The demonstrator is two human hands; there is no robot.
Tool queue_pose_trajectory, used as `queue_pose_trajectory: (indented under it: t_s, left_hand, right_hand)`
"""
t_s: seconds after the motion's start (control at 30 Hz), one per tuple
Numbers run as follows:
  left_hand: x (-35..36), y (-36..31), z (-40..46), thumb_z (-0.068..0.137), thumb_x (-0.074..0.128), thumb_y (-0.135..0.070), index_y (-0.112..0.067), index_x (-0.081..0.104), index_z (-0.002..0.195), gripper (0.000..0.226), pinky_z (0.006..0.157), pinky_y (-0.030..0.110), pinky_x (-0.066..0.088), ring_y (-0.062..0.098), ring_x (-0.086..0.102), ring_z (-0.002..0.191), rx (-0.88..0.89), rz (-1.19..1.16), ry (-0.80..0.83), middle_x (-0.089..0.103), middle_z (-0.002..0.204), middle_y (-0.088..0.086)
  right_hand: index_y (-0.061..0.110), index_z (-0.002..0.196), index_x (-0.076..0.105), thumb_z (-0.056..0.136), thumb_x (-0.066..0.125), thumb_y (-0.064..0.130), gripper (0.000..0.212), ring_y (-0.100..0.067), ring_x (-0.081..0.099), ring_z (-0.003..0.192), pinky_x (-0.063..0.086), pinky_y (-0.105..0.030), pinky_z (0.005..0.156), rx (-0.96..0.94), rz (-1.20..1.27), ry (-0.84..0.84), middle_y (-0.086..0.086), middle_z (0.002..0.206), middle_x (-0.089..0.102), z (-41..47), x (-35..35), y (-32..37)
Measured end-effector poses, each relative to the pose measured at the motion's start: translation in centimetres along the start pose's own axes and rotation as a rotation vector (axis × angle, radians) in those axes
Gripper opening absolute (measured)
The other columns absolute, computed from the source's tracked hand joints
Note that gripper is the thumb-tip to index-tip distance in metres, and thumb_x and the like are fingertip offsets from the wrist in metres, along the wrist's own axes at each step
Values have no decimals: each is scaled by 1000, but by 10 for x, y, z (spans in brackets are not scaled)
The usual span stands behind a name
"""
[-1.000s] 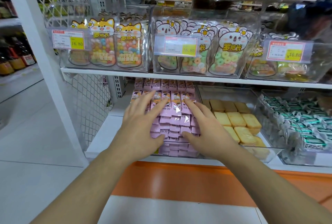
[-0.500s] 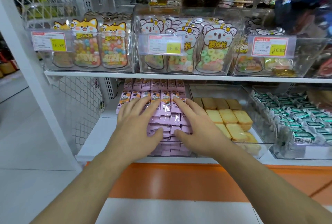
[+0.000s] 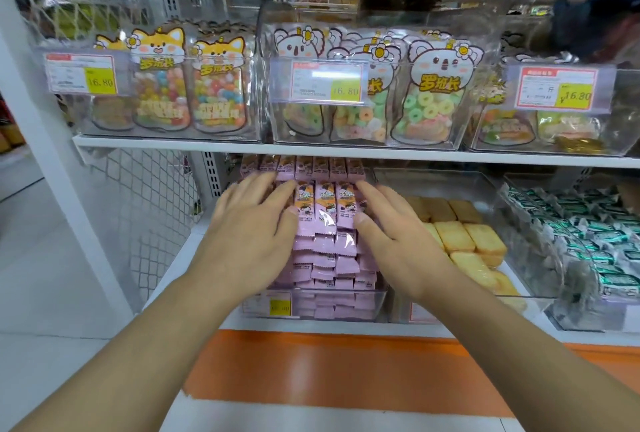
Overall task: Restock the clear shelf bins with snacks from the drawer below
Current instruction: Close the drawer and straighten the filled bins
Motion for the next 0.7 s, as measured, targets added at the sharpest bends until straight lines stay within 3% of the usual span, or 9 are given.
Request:
queue_pose_trajectory:
  t_s: [0.1, 0.2, 0.3, 0.37, 0.43, 0.5, 0.7]
  left_hand:
    - [4, 14, 29, 96, 14, -50, -29, 49, 147, 65, 120, 44, 28, 24, 41, 136, -31, 71, 115, 50, 143, 0]
    - [13, 36, 56, 91, 15, -54, -35, 53, 140, 65, 117, 47, 34, 31, 44, 138, -96, 107, 274, 46, 155, 7]
    - [20, 49, 73, 97, 24, -57, -51, 27, 158, 61, 124, 45, 27, 28, 26, 153, -140, 60, 328, 17, 172, -2]
    - [25, 50, 79, 96, 24, -60, -53, 13, 160, 65, 127, 42, 21, 24, 16, 158, -124, 45, 363, 5, 174, -5]
    - [31, 50, 82, 97, 23, -61, -51, 13, 161, 66, 127, 40, 20, 21, 11, 159, -108, 33, 381, 2, 174, -8]
    - [33, 51, 85, 103, 25, -56, -46, 16, 162, 61, 126, 37, 18, 19, 10, 159, -99, 21, 381, 3, 174, -9]
    - [33, 49, 84, 107, 28, -48, -41, 18, 164, 58, 127, 33, 14, 16, 8, 159, -70, 5, 378, 5, 174, -7]
  right_hand:
    - [30, 160, 33, 110, 36, 46, 53, -12, 26, 149, 20, -21, 112, -11, -11, -18, 4, 156, 37, 28, -1, 7]
    - [30, 150, 51, 102, 34, 52, 55, -24, 47, 138, 39, -36, 113, 1, 9, -1, 0, 146, 54, 58, 0, 11]
    - [23, 126, 61, 109, 35, 48, 40, -28, 51, 122, 38, -34, 91, 137, -64, 171, -2, 125, 56, 79, 9, 7]
    - [35, 109, 58, 110, 35, 46, 26, -24, 44, 116, 34, -32, 83, 161, -85, 213, -3, 123, 49, 90, 10, 7]
    - [47, 139, 53, 109, 36, 43, 34, -21, 34, 140, 32, -27, 100, 83, -106, 216, -3, 155, 37, 98, 17, 12]
    - [38, 162, 30, 107, 37, 41, 55, -19, 10, 158, 17, -29, 119, -28, -179, 212, 8, 173, 12, 104, 25, 15]
    - [36, 165, 21, 110, 35, 43, 58, -16, 1, 159, 9, -32, 124, -7, -223, 204, 10, 174, 3, 112, 28, 9]
Point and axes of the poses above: each hand's wrist, its own z-axis towards the middle knuckle, its own x-axis out of the palm, y = z × x, the point moved 9 cm from there along z, towards the middle knuckle
